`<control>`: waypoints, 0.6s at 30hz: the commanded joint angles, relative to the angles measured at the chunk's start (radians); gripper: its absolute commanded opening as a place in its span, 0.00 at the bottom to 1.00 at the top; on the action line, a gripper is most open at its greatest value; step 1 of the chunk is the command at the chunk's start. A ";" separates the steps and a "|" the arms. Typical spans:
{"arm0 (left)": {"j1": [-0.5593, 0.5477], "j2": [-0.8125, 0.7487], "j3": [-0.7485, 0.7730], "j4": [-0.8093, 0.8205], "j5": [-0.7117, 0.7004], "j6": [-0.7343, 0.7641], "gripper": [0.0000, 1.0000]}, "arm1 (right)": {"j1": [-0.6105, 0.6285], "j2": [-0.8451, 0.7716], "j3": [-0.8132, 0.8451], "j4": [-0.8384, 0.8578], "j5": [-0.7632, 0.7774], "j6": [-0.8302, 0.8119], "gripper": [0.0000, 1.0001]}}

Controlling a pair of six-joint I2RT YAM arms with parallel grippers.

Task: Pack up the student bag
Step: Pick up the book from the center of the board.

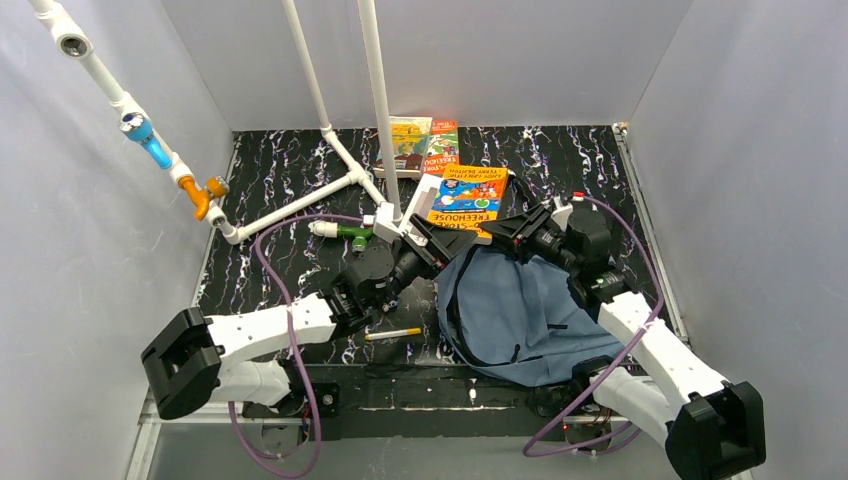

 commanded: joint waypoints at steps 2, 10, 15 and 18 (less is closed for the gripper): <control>-0.008 0.057 0.007 0.108 -0.054 -0.050 0.98 | 0.053 -0.079 -0.027 0.184 0.086 0.098 0.01; -0.032 0.097 0.016 0.168 -0.094 -0.052 0.98 | 0.095 -0.175 -0.074 0.203 0.215 0.171 0.01; -0.071 0.134 -0.008 0.252 -0.252 -0.069 0.98 | 0.120 -0.221 -0.100 0.181 0.270 0.212 0.01; -0.083 0.189 -0.008 0.344 -0.289 -0.088 0.96 | 0.137 -0.221 -0.100 0.187 0.272 0.235 0.01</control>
